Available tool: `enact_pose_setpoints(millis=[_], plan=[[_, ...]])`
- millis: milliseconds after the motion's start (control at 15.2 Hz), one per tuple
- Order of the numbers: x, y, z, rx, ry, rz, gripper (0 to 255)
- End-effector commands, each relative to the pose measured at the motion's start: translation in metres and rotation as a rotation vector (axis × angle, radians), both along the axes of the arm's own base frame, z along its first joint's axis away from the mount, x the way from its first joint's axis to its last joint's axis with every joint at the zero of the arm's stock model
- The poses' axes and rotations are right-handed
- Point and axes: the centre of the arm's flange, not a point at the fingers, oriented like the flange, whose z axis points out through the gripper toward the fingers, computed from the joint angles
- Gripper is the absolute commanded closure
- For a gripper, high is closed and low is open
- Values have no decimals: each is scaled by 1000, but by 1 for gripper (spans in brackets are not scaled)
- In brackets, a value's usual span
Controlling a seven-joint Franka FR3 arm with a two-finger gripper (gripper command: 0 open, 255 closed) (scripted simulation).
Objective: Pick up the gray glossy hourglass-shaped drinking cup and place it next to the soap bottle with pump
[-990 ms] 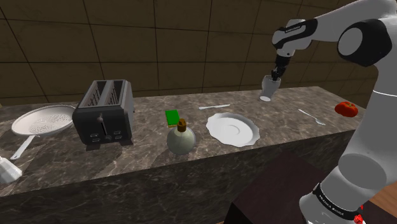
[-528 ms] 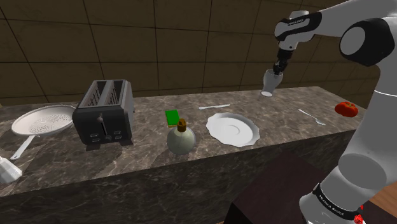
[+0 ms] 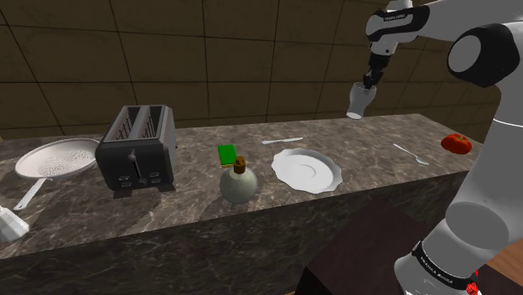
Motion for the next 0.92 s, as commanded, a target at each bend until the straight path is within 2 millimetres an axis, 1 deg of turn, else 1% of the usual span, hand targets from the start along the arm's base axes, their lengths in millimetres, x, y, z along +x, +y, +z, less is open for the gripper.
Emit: enact_pose_setpoints(millis=[0, 726, 792, 858], plan=[[-1, -1, 11, 0, 0, 0, 255], [-1, -1, 69, 0, 0, 0, 255], [-1, -1, 71, 0, 0, 0, 255], [1, 13, 71, 0, 0, 0, 255]])
